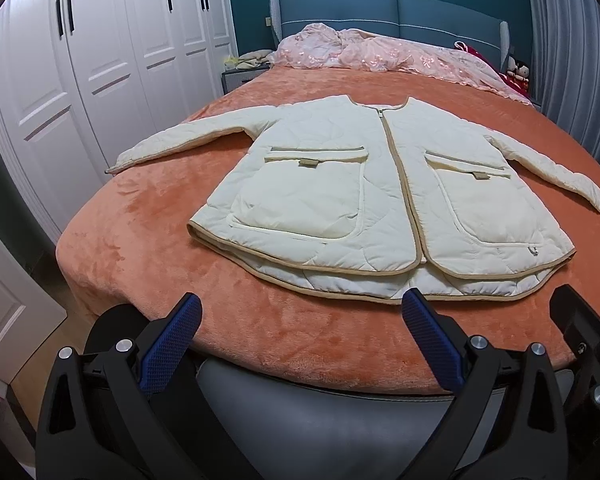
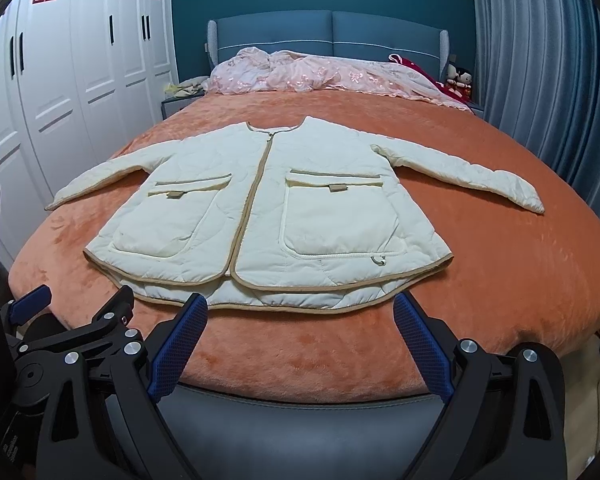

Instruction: Fold large clothes

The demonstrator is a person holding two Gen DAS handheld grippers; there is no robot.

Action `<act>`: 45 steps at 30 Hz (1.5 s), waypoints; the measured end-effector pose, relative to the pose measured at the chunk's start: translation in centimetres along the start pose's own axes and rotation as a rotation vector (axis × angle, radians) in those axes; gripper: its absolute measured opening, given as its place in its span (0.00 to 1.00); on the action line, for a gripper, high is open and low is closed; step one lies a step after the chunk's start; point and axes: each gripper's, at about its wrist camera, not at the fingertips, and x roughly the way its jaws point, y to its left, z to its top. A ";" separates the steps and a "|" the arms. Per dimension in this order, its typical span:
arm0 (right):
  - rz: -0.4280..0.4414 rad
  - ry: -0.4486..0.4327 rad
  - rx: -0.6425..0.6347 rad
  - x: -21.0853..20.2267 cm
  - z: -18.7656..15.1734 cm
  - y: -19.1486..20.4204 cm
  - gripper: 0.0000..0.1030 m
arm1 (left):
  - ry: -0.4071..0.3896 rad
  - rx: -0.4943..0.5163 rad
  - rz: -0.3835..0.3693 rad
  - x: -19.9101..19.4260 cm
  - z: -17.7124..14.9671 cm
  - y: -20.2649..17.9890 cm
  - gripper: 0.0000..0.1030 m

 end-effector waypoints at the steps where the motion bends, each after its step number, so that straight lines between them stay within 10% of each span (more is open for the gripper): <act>1: 0.000 0.000 0.001 0.0 0.0 0.0 0.89 | 0.001 0.000 0.000 0.0 0.0 0.0 0.95; 45: -0.003 0.005 0.008 0.1 -0.1 0.2 0.89 | 0.004 0.001 0.001 -0.1 0.1 0.1 0.95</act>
